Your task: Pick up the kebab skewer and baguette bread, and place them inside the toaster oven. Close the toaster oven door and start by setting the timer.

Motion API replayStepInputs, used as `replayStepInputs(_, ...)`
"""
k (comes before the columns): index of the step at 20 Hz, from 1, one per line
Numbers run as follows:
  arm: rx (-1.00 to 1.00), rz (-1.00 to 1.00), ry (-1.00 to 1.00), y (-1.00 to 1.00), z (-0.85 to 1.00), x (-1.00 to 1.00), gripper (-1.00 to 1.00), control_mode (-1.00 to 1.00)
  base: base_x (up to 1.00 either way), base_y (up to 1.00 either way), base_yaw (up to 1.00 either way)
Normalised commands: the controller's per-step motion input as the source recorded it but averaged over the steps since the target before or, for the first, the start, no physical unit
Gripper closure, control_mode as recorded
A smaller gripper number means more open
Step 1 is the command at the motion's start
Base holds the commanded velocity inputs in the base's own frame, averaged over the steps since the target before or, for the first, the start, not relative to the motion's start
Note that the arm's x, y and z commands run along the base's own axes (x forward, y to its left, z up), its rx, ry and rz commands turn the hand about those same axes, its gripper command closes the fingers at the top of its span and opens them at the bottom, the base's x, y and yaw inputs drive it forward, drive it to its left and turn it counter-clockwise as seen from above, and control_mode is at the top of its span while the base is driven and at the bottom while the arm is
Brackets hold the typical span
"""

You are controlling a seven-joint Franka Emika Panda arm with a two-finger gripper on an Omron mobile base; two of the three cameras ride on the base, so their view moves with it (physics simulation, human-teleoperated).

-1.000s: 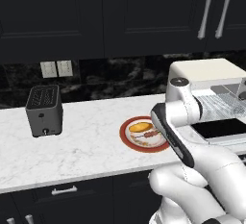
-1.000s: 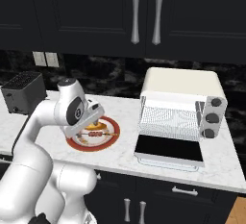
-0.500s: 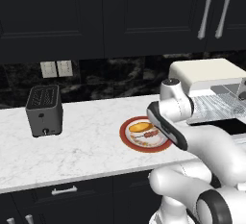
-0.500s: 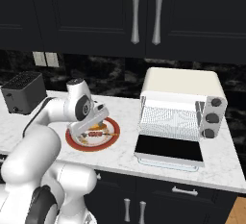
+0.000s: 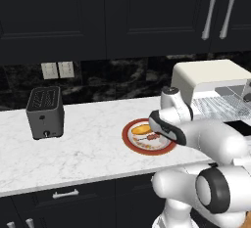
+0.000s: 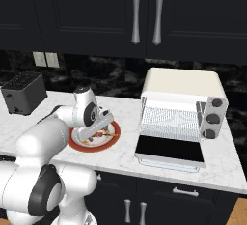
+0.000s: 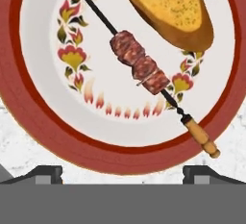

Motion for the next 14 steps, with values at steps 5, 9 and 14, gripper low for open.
replayStepInputs(5, 0.0, 0.0, 0.0, -0.05, -0.18, 0.31, -1.0, -1.0, 0.0, 0.0, 0.0)
replayStepInputs(9, 0.0, 0.0, 0.0, 0.0, -0.23, 0.42, -1.0, -1.0, 0.0, 0.0, 0.0)
replayStepInputs(14, 0.0, 0.0, 0.0, 0.0, -0.21, 0.35, -1.0, -1.0, 0.0, 0.0, 0.0)
